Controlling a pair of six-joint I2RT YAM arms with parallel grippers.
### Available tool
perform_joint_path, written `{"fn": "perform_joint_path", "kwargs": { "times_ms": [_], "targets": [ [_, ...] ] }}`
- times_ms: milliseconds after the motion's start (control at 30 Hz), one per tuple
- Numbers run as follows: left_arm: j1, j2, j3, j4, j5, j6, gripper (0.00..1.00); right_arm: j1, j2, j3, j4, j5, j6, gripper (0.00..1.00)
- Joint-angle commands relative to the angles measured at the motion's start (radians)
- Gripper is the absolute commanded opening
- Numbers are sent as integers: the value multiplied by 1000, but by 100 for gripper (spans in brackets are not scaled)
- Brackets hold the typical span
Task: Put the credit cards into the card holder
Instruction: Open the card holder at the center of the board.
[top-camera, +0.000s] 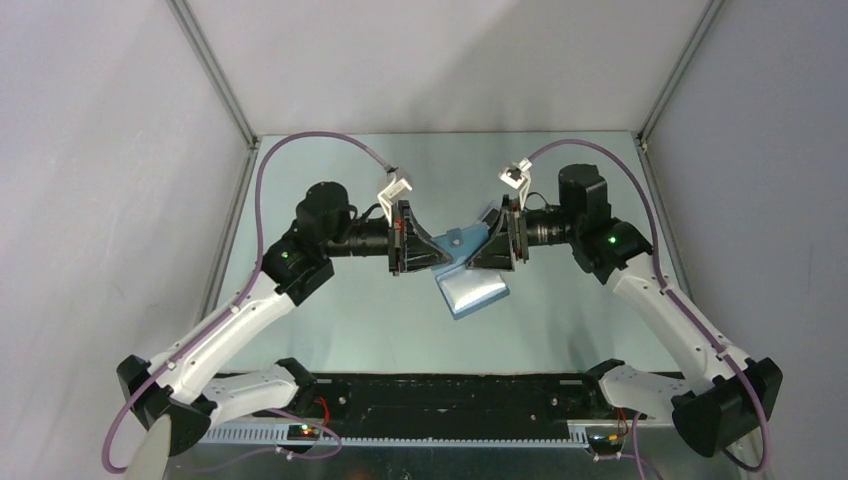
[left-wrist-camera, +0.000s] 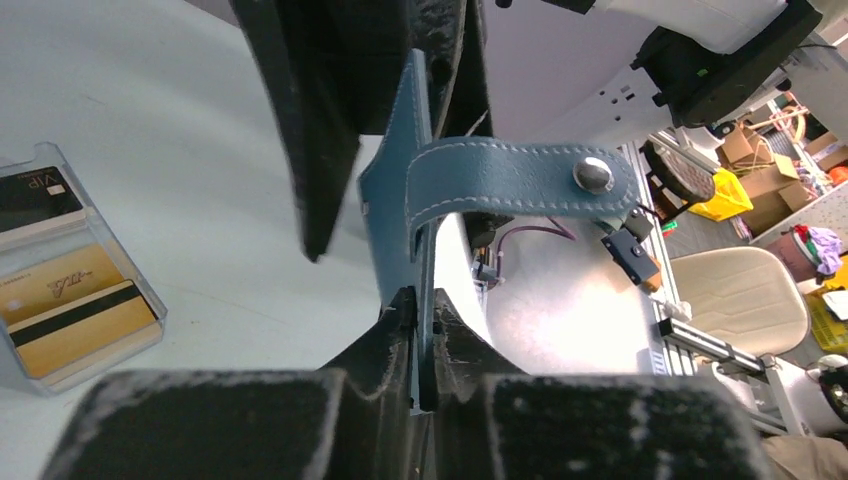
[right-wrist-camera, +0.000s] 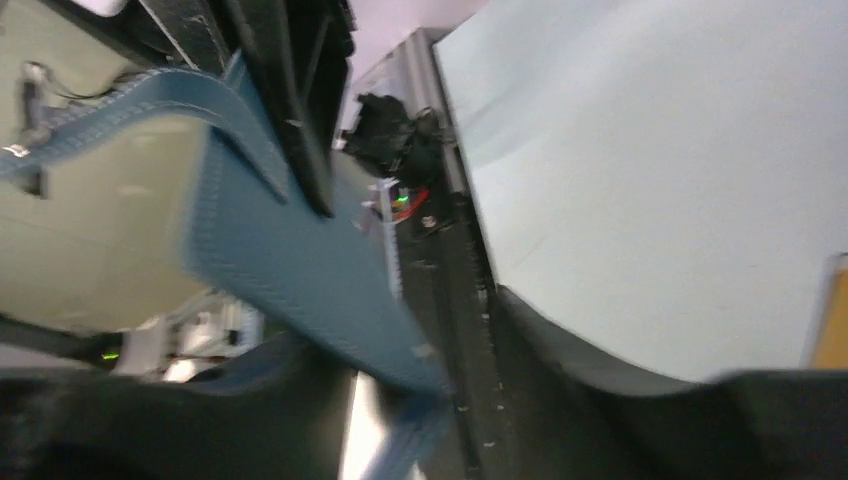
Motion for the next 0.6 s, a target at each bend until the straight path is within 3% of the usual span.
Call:
{"fn": "perform_joint_path", "kwargs": {
  "times_ms": [0,33,67,100,167,233,333,567],
  "targets": [
    [3,-6,36,22,-17,-18,16,16,42,2,94,-149,80,30],
    [3,-11,32,22,-59,-17,26,16,48,1,106,-168,102,23],
    [4,-23,23,22,-100,-13,32,15,56,1,113,-172,118,7],
    [3,-30,17,18,-122,-9,46,14,61,2,131,-171,153,0],
    [5,-58,-8,8,-196,6,66,4,61,1,161,-165,208,0],
    [12,-97,-60,1,-274,23,80,-16,58,1,186,-169,266,0],
    [27,-155,-111,-3,-326,34,88,-56,59,1,221,-186,344,0],
    [37,-162,-152,15,-274,-8,87,-88,59,0,307,-209,492,0]
  ]
}}
